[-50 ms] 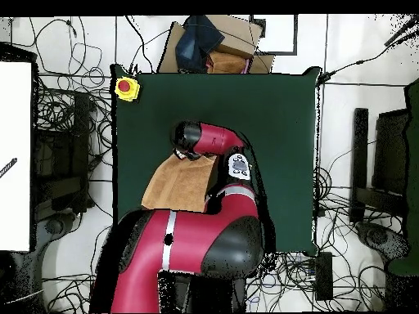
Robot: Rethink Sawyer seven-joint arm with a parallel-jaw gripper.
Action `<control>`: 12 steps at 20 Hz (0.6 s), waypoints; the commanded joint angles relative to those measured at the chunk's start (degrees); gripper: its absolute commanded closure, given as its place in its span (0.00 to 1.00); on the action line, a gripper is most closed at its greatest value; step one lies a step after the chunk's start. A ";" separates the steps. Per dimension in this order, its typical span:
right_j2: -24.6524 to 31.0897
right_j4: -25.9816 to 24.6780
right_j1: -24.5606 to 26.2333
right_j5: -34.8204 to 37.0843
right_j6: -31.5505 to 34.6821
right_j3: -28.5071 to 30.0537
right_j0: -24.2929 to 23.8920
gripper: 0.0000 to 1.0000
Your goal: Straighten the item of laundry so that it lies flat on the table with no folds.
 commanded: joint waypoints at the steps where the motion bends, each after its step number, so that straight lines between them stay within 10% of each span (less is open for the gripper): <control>1: -0.58 2.06 1.08 3.86 18.73 3.54 0.71 0.00; 2: -0.59 2.03 1.05 3.81 18.55 3.62 0.70 1.00; 12: -0.15 2.00 1.17 2.95 17.57 3.28 0.57 1.00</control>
